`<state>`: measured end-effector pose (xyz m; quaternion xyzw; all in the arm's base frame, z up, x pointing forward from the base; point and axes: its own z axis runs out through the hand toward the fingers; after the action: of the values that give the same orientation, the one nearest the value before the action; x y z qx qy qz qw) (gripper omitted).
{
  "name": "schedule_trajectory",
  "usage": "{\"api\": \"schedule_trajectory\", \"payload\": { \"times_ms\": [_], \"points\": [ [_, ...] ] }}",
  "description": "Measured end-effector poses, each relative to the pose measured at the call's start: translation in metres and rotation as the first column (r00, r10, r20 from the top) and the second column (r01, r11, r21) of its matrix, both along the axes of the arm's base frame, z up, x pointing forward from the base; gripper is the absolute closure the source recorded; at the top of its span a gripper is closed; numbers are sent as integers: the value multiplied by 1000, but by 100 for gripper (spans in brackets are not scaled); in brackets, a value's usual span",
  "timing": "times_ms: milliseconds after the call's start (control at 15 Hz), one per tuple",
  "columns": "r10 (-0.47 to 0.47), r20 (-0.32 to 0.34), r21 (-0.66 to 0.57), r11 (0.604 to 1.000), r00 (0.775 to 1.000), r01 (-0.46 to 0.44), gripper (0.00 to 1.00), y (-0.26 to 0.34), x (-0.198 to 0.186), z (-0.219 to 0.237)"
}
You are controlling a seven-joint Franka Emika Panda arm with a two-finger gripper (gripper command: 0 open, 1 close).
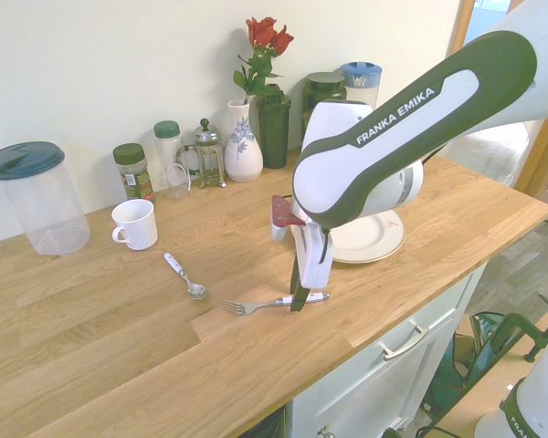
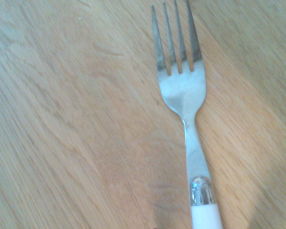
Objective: Put the fork into the plate
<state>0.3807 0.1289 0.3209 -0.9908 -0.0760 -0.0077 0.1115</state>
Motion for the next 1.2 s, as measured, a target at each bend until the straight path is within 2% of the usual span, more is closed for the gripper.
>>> {"api": "schedule_trajectory", "payload": {
  "times_ms": [733,1000,1200],
  "points": [
    [-7,4,1,1000,1000,7,100,-11,5,1],
    [-34,53,36,999,998,32,100,-13,30,31],
    [-109,93,62,993,990,104,100,-41,54,55]
  ]
}}
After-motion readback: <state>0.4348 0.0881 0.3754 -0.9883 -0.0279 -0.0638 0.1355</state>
